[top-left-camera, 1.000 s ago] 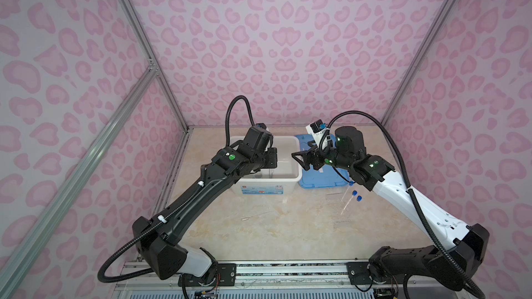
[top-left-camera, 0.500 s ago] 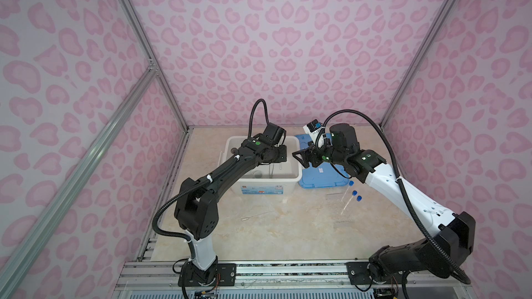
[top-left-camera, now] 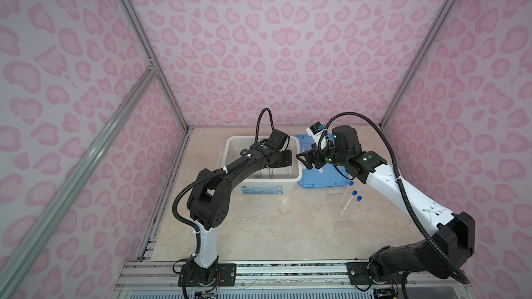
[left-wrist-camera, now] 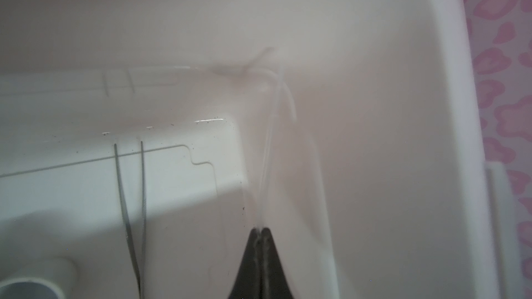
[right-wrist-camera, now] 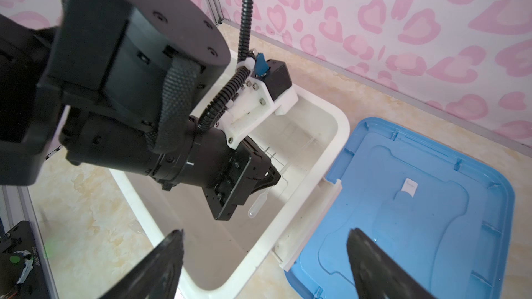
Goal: Organize the chemistry lab equipment
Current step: 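Lower the pipette into the bin and open the left gripper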
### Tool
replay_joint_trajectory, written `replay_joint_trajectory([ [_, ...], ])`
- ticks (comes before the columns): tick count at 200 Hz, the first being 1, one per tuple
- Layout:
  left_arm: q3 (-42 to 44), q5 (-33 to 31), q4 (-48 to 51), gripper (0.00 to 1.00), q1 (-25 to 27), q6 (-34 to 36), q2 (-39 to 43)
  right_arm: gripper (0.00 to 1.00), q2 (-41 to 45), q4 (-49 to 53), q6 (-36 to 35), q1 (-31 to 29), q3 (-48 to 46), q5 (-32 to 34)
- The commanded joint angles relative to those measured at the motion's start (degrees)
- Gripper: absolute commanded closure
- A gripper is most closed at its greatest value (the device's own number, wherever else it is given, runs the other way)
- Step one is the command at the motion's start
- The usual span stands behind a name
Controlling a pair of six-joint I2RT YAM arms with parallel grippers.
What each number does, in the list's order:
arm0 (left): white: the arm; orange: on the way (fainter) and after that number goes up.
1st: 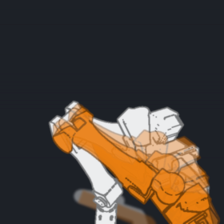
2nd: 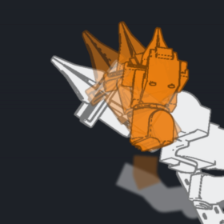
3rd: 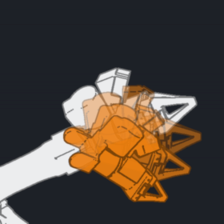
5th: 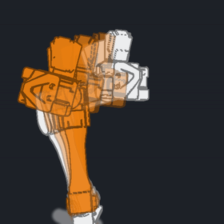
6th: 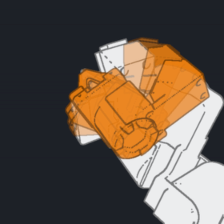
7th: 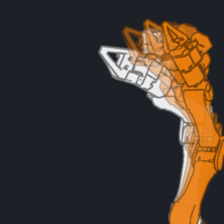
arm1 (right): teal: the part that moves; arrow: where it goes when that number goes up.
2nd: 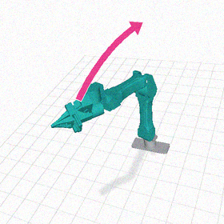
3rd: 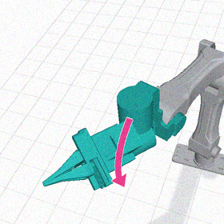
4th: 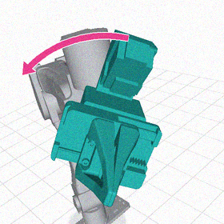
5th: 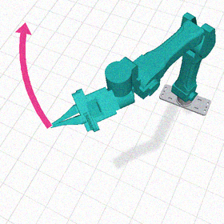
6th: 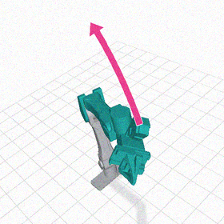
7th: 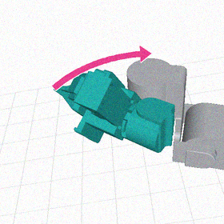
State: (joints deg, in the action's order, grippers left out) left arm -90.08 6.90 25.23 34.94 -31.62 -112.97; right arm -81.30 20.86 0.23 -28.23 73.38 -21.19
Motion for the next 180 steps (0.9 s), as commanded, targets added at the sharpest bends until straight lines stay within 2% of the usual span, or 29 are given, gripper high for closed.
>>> replay_joint_trajectory([
  [1,2.1,2.8,-5.5,0.97,0.0,-1.9,-1.2,0.11,-0.6,-1.1,-0.5,0.0,-0.4,-1.0],
  [120,4.3,2.6,-9.3,0.97,0.1,-2.8,-5.4,0.11,-2.4,1.0,-1.1,-0.1,1.1,-1.4],
  [154,5.1,2.9,-9.6,0.87,0.1,-2.7,-6.0,0.11,-2.6,1.1,-0.9,-0.1,1.0,-1.4],
  [180,6.0,2.9,-10.1,0.85,0.1,-2.8,-5.8,0.11,-2.7,1.1,-1.0,-0.1,1.0,-1.4],
])
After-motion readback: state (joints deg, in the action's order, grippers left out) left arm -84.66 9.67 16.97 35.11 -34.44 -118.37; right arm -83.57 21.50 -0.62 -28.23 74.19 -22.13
